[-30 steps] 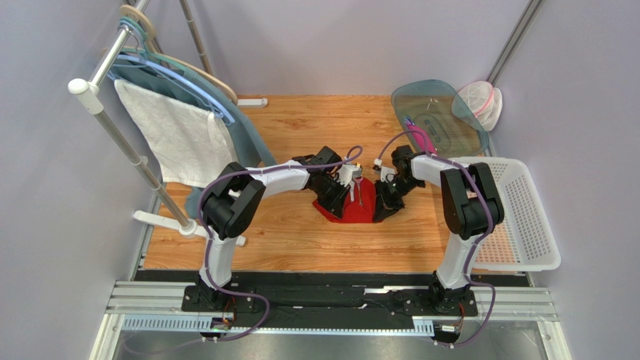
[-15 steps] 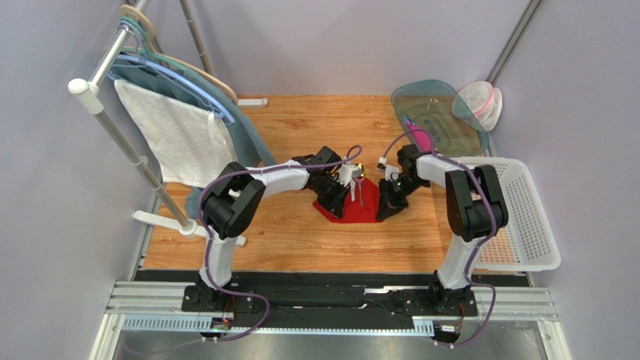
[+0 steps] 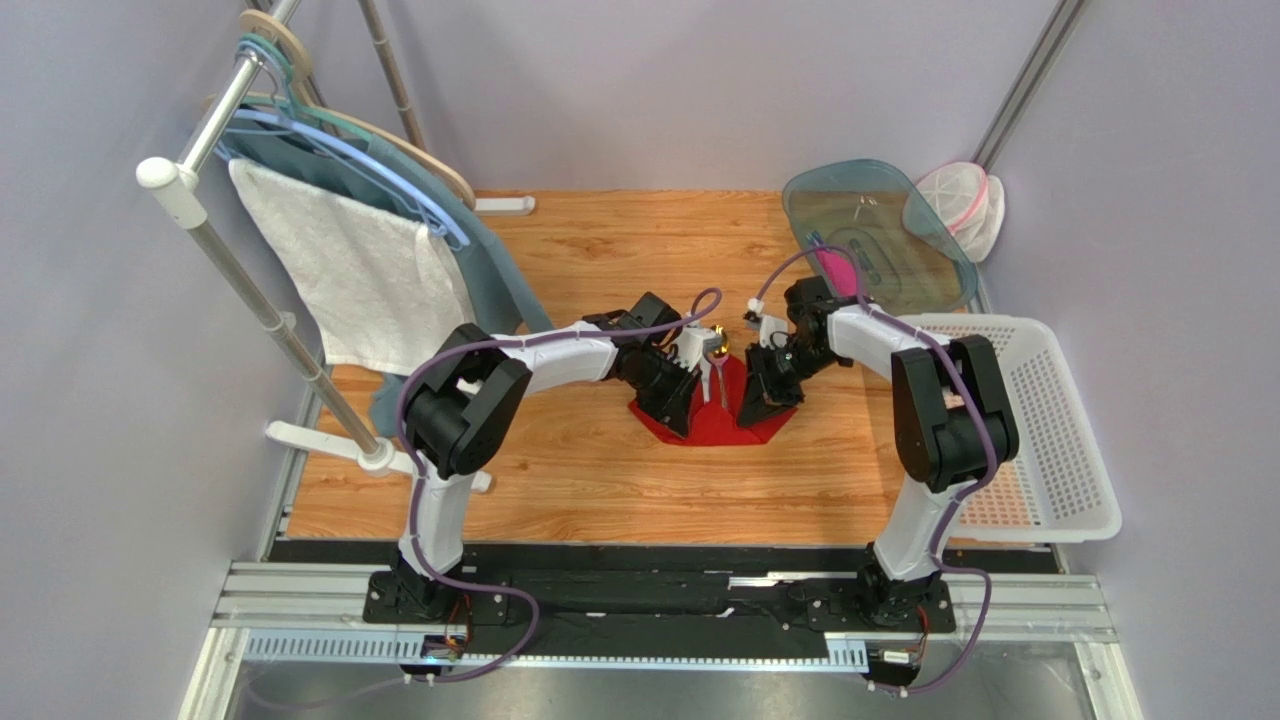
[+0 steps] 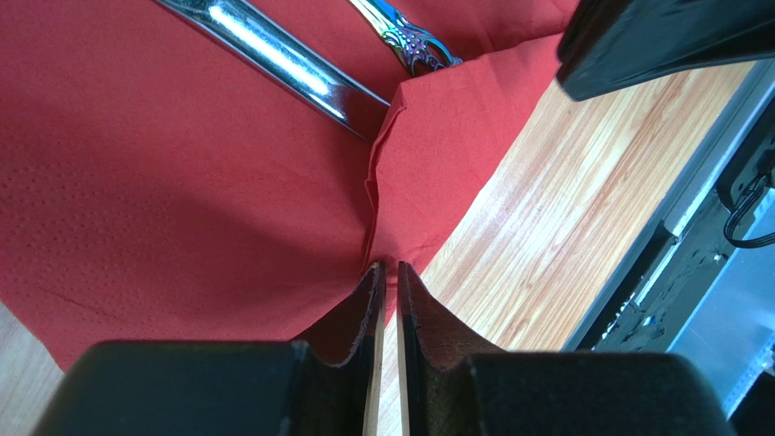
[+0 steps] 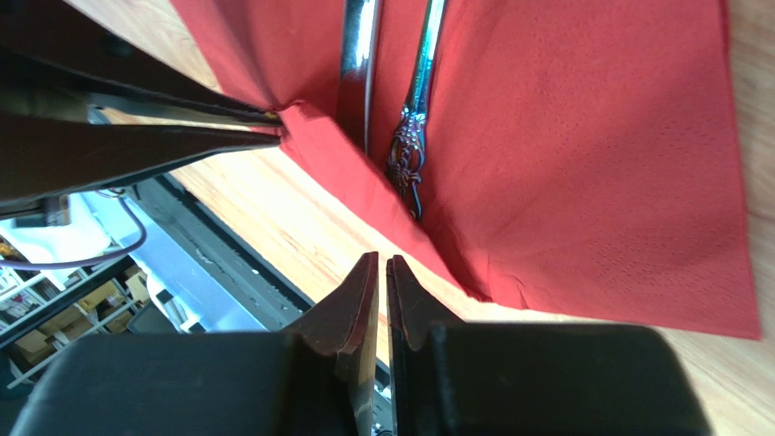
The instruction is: Place the utensils on the paper napkin and roll it up
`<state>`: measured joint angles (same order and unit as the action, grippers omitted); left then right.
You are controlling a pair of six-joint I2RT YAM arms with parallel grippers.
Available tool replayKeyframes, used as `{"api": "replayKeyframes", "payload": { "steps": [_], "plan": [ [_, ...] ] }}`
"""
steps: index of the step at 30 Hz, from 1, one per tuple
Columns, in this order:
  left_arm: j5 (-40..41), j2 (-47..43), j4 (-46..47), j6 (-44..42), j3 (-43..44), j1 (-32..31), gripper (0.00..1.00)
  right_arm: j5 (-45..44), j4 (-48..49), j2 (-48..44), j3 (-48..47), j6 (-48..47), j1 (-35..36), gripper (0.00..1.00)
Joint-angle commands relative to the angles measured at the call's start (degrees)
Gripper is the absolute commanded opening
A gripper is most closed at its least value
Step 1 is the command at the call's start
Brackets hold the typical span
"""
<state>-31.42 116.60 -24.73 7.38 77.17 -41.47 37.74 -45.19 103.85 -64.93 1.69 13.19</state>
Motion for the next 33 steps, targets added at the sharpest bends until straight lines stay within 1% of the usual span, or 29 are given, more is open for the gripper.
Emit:
{"api": "replayKeyframes", "payload": {
  "steps": [1, 6, 10, 16, 26, 33],
  "plan": [
    [-1.45, -2.16, 3.46, 1.50, -1.05, 0.34, 0.19, -2.31, 3.44, 1.52, 0.33, 0.33, 0.61, 0.11],
    [-2.06, -2.51, 4.25, 1.59, -1.14, 0.34, 0.20, -4.60, 4.67, 3.63, 0.06, 0.85, 0.78, 0.10],
    [-4.52, -5.32, 7.85, 2.73, -2.90, 0.34, 0.23, -5.74, 4.76, 4.08, 0.33, 0.85, 0.70, 0.10],
    [-5.58, -4.80, 10.83, 5.45, -1.84, 0.25, 0.27, -5.92, 5.02, 4.25, 0.68, 1.56, 0.78, 0.09],
    [-4.88, 0.73, 13.04, 9.32, 3.60, 0.34, 0.27, -5.83, 5.11, 3.99, 0.59, 2.35, 0.87, 0.10],
    [-4.35, 3.99, 13.30, 10.20, 6.50, 0.52, 0.26, -4.96, 4.15, 3.55, -0.46, 2.88, 0.87, 0.10]
  ]
}}
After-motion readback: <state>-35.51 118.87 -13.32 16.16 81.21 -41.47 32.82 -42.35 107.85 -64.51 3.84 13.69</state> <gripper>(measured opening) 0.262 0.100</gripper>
